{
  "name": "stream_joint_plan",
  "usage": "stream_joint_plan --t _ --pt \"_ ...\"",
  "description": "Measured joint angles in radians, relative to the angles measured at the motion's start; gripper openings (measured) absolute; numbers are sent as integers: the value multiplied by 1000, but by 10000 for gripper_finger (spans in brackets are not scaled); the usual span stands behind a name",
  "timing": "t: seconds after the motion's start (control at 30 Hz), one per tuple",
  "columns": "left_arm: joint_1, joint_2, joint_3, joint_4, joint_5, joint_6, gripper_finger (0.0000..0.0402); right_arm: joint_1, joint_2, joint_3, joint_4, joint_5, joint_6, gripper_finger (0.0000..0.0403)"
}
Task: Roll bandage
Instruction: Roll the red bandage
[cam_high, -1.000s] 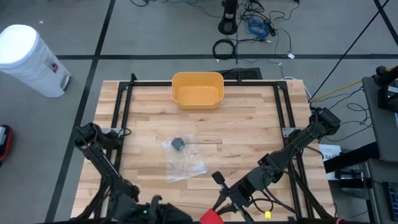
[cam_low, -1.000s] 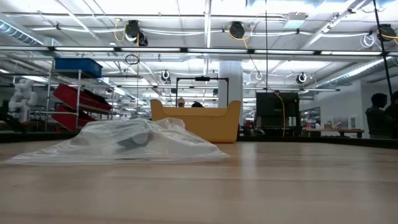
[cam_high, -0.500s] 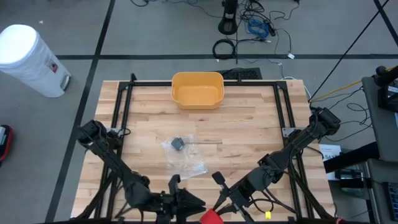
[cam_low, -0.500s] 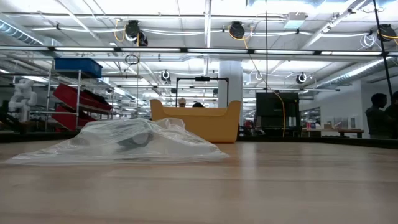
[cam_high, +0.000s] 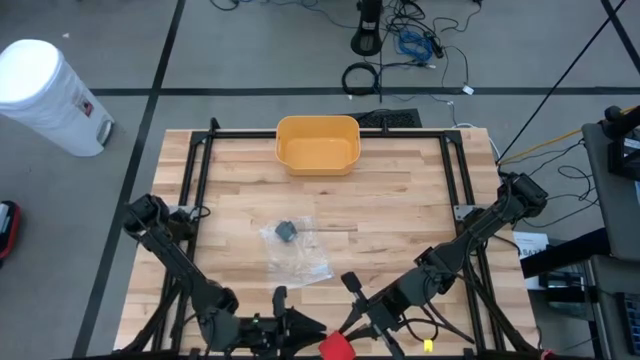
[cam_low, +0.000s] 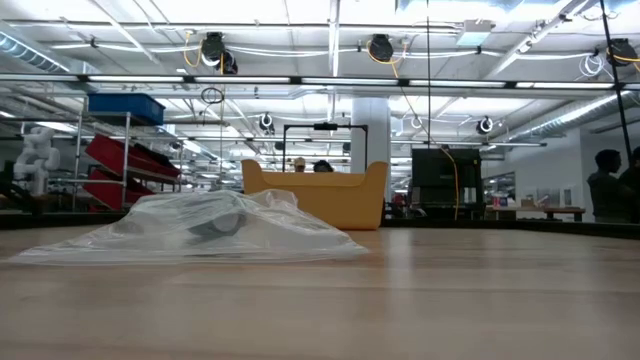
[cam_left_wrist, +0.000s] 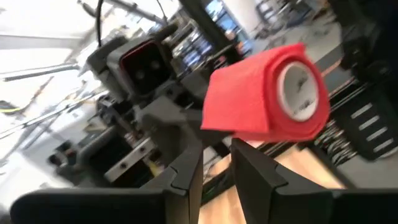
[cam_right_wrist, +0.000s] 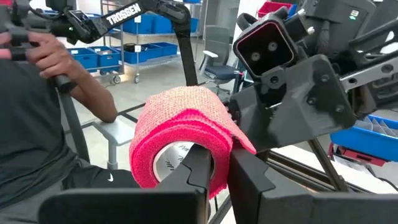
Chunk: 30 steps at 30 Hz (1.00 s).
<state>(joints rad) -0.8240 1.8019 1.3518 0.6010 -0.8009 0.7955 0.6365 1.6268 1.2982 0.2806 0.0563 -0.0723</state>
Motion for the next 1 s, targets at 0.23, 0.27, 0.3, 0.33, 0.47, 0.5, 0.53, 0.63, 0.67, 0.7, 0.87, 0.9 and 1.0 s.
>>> stream_joint_plan --t 0.23,0.27,0.3,0.33,0.47,0.5,0.53,0.63,0.67,0.7,0.87,0.9,1.0 --pt "-50 -1 0 152 -171 100 90 -1 0 0 -2 0 0 29" --pt "-51 -1 0 176 -170 95 90 -2 0 0 -2 0 0 29" --pt "-51 -1 0 184 -169 81 90 -3 0 0 -1 0 0 29" --pt "-50 -1 0 184 -167 64 90 -5 0 0 -2 0 0 29" --pt "-33 -1 0 176 -124 -8 90 -10 0 0 -2 1 0 29" --pt "-30 -1 0 171 -104 -30 90 -12 0 0 -4 1 0 29" --pt "-25 -1 0 164 -85 -52 90 -14 0 0 -7 1 0 29" --pt "-13 -1 0 134 -50 -123 90 -17 0 0 -15 1 0 29" --pt "-12 -1 0 122 -48 -136 90 -18 0 0 -14 1 0 29" --pt "-10 -1 0 109 -48 -146 90 -19 0 0 -14 1 0 29" --pt "-3 -1 0 70 -47 -199 90 -25 0 0 -14 2 -3 29" --pt "-1 -1 0 68 -45 -213 90 -26 0 0 -14 2 -3 29" --pt "-1 -1 0 60 -45 -223 90 -28 0 0 -14 2 -3 29"
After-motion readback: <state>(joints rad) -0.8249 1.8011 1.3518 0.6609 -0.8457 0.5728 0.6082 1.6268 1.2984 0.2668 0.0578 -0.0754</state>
